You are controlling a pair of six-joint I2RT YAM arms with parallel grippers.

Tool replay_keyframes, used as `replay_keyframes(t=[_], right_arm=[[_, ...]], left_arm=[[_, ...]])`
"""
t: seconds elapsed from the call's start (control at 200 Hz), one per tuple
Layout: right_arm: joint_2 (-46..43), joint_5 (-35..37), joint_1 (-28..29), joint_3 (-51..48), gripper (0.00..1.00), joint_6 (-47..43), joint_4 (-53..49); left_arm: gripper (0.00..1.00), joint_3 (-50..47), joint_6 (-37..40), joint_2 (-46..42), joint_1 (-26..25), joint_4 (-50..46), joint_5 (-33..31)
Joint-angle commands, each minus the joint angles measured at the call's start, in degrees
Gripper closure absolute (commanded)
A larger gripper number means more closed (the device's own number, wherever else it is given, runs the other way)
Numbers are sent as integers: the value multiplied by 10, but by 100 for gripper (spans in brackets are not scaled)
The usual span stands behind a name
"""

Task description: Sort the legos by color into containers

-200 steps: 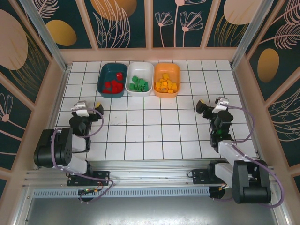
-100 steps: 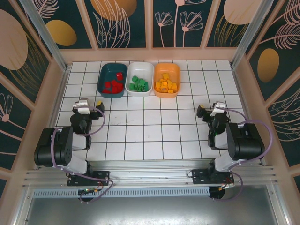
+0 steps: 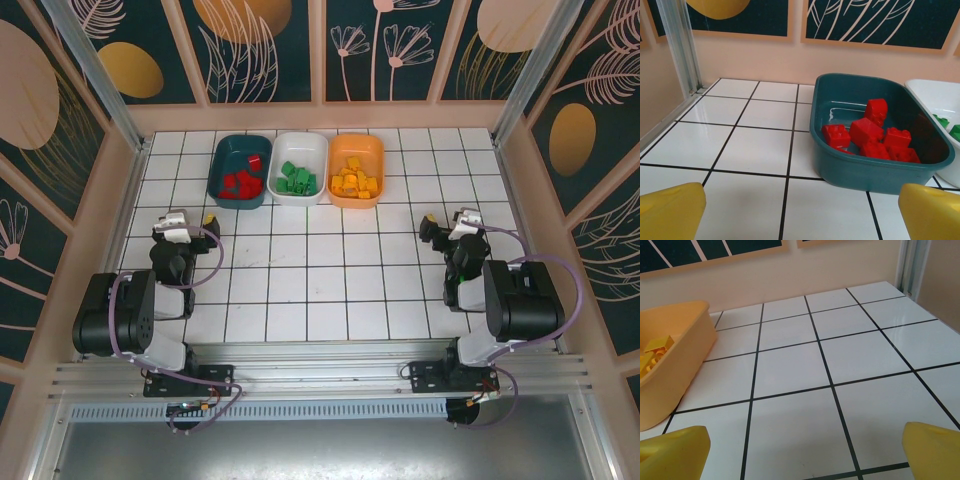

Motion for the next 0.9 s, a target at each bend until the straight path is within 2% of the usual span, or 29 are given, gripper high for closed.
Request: replay_keyframes(t=[0.0,0.896], right_arm=[[-3,7,4,3,1,-10,23],[-3,7,4,4,1,-10,24]], left_arm=[[2,9,0,-1,-3,1,-6],[1,16,8,1,-15,-12,-26]])
